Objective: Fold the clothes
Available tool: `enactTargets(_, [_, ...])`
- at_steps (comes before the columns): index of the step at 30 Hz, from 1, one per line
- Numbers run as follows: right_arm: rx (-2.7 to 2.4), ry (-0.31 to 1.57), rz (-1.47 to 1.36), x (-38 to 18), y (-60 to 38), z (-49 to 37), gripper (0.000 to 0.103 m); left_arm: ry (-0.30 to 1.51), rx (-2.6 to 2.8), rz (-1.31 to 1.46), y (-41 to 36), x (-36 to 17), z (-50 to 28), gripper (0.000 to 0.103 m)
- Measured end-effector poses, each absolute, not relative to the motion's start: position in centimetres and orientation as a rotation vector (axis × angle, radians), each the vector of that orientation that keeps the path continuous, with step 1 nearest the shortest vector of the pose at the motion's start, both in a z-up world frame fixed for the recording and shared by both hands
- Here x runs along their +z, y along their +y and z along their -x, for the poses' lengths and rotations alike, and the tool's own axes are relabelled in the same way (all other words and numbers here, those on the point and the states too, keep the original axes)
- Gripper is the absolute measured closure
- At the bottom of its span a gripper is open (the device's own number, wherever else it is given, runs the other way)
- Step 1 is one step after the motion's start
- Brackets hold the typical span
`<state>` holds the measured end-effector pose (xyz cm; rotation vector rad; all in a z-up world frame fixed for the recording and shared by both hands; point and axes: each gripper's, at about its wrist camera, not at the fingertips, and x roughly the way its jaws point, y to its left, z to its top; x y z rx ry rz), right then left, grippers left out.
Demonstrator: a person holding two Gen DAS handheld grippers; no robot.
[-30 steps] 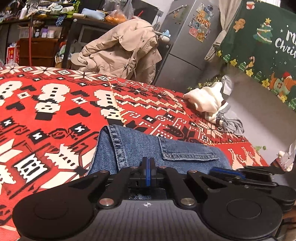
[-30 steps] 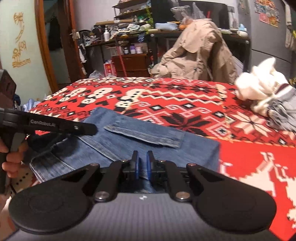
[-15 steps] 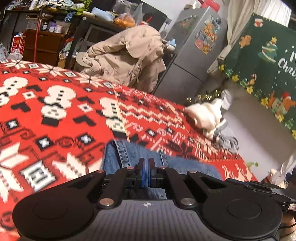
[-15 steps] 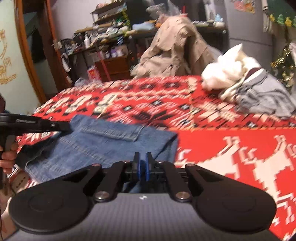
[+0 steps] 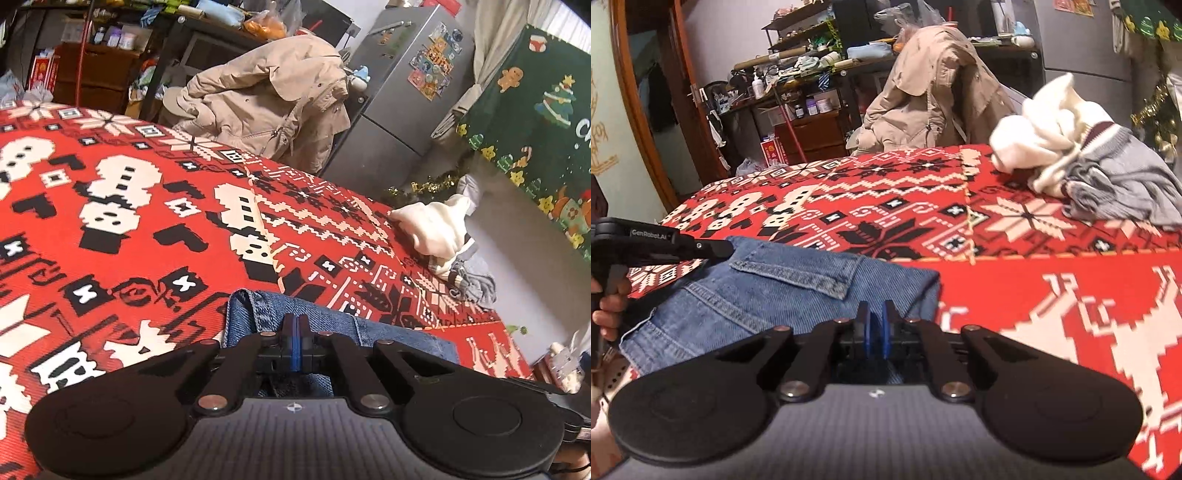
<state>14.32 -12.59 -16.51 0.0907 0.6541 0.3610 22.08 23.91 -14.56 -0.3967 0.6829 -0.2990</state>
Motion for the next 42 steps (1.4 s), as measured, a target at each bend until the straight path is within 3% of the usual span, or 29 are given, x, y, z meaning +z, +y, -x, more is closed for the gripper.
enactTargets(5, [0.347, 0.665, -0.119, -16.5, -13.9, -12.9, 0.097, 0.649, -0.145, 0.292, 24.3, -13.5, -20.7, 0.101])
enactTargets(8, [0.335, 0.672, -0.128, -16.4, -14.6, -12.0, 0.091, 0.680, -0.217, 0.416, 26.8, -13.6, -19.8, 0.101])
enactTargets(13, [0.341, 0.677, -0.257, -16.5, -17.0, -11.1, 0.091, 0.692, -0.243, 0.466, 29.4, -12.7, -17.5, 0.098])
enactTargets(16, [0.337, 0.681, -0.314, -16.5, -18.0, -10.6, 0.089, 0.707, -0.246, 0.462, 30.2, -12.5, -16.8, 0.085])
enactTargets(17, [0.339, 0.684, -0.327, -16.4, -18.2, -10.5, 0.086, 0.713, -0.242, 0.450, 30.4, -12.5, -16.6, 0.079])
enactTargets(19, [0.342, 0.690, -0.341, -16.3, -18.4, -10.3, 0.074, 0.723, -0.234, 0.430, 30.8, -12.5, -16.1, 0.078])
enactTargets(36, [0.228, 0.709, -0.182, -17.1, -12.6, -11.2, 0.076, 0.739, -0.290, 0.329, 29.7, -13.4, -14.1, 0.075])
enactTargets(42, [0.239, 0.692, -0.237, -17.5, -13.1, -10.9, 0.089, 0.756, -0.327, 0.233, 28.8, -13.5, -14.3, 0.075])
